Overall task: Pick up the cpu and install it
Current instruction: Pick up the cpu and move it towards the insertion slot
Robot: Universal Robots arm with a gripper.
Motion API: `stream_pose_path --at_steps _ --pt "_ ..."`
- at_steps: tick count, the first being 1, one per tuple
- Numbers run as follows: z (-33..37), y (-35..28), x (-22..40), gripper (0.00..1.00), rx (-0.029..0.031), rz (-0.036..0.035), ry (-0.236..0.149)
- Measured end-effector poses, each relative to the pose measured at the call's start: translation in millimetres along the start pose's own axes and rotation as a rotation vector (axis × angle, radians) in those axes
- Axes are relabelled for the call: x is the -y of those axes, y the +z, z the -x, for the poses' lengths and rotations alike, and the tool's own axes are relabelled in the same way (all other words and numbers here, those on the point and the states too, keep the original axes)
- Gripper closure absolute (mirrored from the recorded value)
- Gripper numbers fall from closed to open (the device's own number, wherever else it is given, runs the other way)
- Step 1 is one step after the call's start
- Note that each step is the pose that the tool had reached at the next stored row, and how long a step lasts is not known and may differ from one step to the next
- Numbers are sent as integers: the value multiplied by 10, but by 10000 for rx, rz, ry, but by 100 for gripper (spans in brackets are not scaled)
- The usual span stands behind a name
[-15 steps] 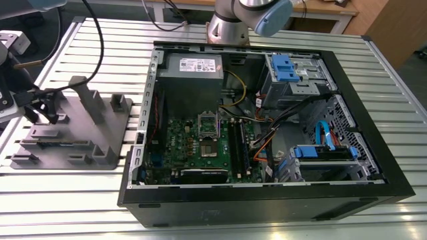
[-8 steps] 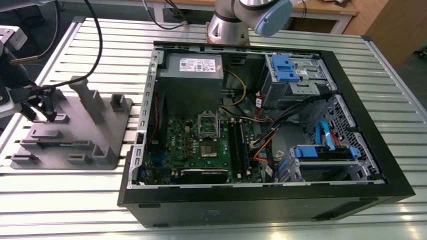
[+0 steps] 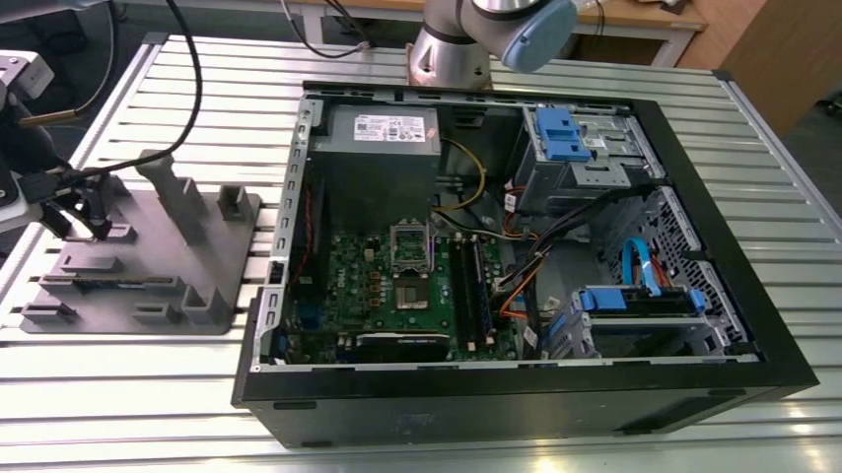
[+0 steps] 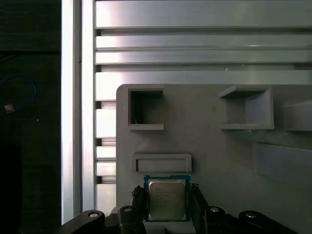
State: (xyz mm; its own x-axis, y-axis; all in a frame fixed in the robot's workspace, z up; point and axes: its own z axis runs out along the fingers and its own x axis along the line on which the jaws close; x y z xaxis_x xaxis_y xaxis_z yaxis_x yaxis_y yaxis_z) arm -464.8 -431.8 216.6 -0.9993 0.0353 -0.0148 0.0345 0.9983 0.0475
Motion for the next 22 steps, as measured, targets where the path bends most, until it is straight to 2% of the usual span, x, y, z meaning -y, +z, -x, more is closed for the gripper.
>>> stream_pose_path --at_steps 6,16,22 --pt "0 -26 -1 53 -1 0 0" --pt "3 -233 -11 53 -1 -1 0" --pt "4 -244 -12 53 -1 14 0"
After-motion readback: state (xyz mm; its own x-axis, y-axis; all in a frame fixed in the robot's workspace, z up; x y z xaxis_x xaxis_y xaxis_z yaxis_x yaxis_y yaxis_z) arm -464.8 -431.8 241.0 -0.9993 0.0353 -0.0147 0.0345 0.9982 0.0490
